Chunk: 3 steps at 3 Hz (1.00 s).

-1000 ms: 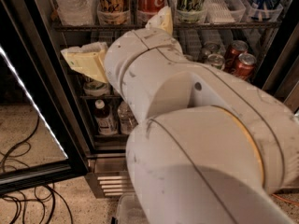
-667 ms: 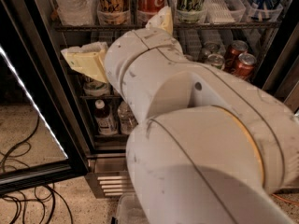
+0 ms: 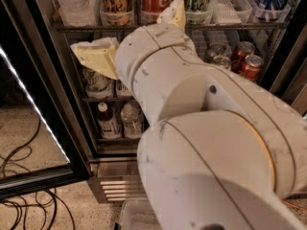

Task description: Pick coke can from top shelf of fridge

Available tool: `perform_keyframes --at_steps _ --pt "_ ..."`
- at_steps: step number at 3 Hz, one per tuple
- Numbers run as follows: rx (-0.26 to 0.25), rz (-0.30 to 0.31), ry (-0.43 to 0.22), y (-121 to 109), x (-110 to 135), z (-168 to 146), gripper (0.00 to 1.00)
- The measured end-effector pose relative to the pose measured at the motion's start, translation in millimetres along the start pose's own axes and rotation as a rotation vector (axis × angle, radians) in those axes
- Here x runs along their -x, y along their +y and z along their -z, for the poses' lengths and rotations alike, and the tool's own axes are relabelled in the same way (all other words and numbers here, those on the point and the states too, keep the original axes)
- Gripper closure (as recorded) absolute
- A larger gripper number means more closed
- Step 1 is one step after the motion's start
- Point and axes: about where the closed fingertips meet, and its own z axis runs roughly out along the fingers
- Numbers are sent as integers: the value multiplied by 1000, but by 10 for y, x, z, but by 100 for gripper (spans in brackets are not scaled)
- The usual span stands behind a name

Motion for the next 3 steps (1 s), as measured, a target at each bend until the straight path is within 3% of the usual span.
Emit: perform_keyframes --at_steps 2,3 --pt "-66 49 -21 -245 -73 1 0" --pt "-45 49 -21 -201 -98 -75 0"
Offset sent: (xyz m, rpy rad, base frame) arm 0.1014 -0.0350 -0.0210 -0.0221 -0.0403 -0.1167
